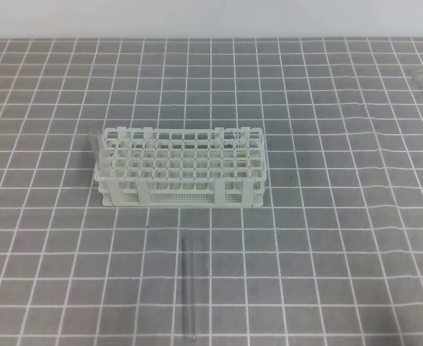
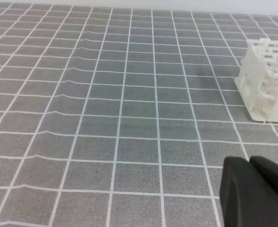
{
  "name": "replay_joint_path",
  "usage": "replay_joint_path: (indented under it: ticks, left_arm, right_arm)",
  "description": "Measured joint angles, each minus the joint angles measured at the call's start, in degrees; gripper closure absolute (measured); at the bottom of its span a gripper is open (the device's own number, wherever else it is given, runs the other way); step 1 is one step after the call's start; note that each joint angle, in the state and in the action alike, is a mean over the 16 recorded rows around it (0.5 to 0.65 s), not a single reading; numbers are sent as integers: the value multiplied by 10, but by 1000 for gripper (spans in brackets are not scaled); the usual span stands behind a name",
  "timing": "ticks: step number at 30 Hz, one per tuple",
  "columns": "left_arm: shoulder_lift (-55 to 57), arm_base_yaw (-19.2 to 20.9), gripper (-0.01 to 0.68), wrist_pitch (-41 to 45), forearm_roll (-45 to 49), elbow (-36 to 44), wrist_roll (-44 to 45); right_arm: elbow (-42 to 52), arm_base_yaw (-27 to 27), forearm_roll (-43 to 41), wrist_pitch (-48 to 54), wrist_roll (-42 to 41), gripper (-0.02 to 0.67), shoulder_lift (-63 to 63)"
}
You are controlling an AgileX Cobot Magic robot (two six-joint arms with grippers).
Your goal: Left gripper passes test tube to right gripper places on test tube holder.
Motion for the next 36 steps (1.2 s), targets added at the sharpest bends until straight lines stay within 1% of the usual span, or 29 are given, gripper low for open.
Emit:
replay_joint_path:
  ticks: [7,12,21,27,32,36]
  left_arm:
    - [2,0,675,-16,0,-1,-2]
    - [1,0,675,-49,0,-1,-11]
    - [0,0,675,-168,0,-1,-78]
    - [0,0,675,-222,0,-1,-122]
    - [3,0,675,-223,-1,-1,-151]
    - [14,0,675,-204,-3,-7,-174]
  right_arm:
    - [0,0,-1,-1,0,662,0]
    - [0,0,12,-20,0,662,0]
    - [0,0,120,-113,0,662,1]
    - [-1,0,214,-171,0,662,1]
    - [-1,0,256,-190,-2,662,1]
    - [-5,0,278,-180,-5,662,1]
